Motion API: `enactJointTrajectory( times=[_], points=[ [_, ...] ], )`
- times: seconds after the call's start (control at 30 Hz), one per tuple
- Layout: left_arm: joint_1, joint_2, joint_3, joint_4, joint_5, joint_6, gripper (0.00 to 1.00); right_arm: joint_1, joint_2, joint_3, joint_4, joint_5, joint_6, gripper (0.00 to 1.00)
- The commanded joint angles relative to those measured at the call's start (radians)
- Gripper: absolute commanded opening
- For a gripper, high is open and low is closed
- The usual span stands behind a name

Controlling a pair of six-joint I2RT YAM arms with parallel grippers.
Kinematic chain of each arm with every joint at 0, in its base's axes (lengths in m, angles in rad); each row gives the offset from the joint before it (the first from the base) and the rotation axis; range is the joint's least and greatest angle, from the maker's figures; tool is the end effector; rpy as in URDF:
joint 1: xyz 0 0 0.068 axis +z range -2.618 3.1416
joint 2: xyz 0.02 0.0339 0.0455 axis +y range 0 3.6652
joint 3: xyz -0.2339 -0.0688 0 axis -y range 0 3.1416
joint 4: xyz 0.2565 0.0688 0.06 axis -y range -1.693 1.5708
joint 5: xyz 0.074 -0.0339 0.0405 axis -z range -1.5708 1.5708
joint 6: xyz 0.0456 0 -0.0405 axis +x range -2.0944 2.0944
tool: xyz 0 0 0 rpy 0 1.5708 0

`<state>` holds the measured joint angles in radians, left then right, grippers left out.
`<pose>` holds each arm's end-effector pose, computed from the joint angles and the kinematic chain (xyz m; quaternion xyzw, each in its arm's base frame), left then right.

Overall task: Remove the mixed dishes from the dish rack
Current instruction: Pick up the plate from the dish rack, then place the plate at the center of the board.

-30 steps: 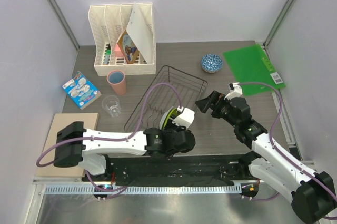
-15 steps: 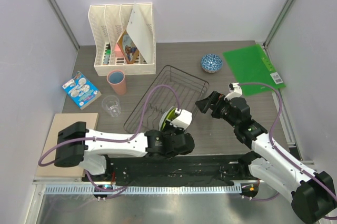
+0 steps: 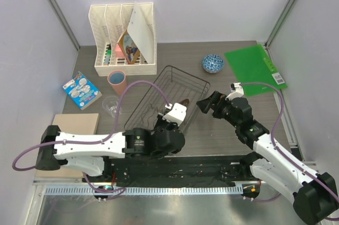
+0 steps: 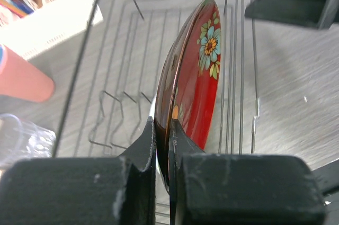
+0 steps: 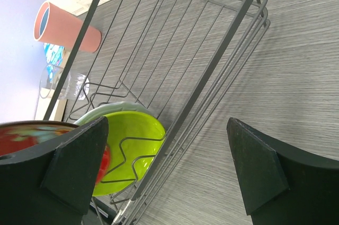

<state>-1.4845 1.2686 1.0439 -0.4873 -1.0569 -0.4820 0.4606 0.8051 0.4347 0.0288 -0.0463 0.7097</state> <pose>0.0643 -0.2823 0.2751 0.1932 0.7895 -0.0451 0.5808 0.2063 0.1047 0.2052 0.0882 0.8121 0.3342 0.4701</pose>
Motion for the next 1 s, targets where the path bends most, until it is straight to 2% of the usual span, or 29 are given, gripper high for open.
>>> enactJointTrajectory(
  times=[0.0, 0.1, 0.13, 0.2, 0.23, 0.27, 0.33, 0.37, 0.47, 0.5, 0.6, 0.7, 0.87, 0.9, 0.97],
  points=[
    [-0.005, -0.113, 0.070, 0.111, -0.106, 0.091, 0.00, 0.000, -0.038, 0.070, 0.013, 0.013, -0.030, 0.99],
    [0.050, -0.226, 0.065, 0.168, -0.005, 0.080, 0.00, 0.000, -0.076, 0.108, -0.006, 0.028, -0.041, 1.00],
    [0.122, -0.251, 0.068, 0.164, 0.106, 0.048, 0.00, -0.002, -0.105, 0.130, -0.010, 0.036, -0.044, 1.00],
    [0.229, -0.290, 0.074, 0.148, 0.242, -0.041, 0.00, -0.002, -0.133, 0.153, -0.021, 0.042, -0.042, 1.00],
    [0.341, -0.311, 0.076, 0.136, 0.327, -0.067, 0.00, 0.000, -0.156, 0.173, -0.048, 0.042, -0.039, 1.00],
    [0.389, -0.321, 0.076, 0.136, 0.466, -0.111, 0.00, 0.000, -0.165, 0.180, -0.061, 0.042, -0.041, 1.00],
    [0.473, -0.328, 0.073, 0.159, 0.616, -0.141, 0.00, 0.000, -0.178, 0.200, -0.076, 0.042, -0.035, 0.99],
    [0.533, -0.328, 0.068, 0.177, 0.759, -0.161, 0.00, -0.002, -0.188, 0.203, -0.087, 0.036, -0.030, 1.00],
    [0.613, -0.308, 0.044, 0.281, 0.947, -0.234, 0.00, -0.002, -0.210, 0.207, -0.090, 0.010, -0.018, 1.00],
    [0.624, -0.298, 0.036, 0.315, 1.041, -0.262, 0.00, -0.002, -0.216, 0.205, -0.090, 0.005, -0.013, 1.00],
    [0.644, -0.247, 0.039, 0.401, 1.199, -0.285, 0.00, 0.000, -0.228, 0.207, -0.090, -0.007, -0.007, 1.00],
    [0.647, -0.200, 0.042, 0.476, 1.288, -0.316, 0.00, -0.002, -0.228, 0.213, -0.090, -0.020, -0.006, 1.00],
    [0.647, -0.153, 0.038, 0.527, 1.325, -0.355, 0.00, 0.000, -0.219, 0.220, -0.089, -0.032, -0.009, 0.98],
    [0.648, -0.150, 0.035, 0.536, 1.330, -0.360, 0.00, -0.002, -0.216, 0.219, -0.084, -0.043, -0.010, 0.97],
    [0.647, -0.144, 0.024, 0.547, 1.331, -0.366, 0.00, 0.000, -0.202, 0.216, -0.063, -0.069, -0.013, 0.86]
  ],
)
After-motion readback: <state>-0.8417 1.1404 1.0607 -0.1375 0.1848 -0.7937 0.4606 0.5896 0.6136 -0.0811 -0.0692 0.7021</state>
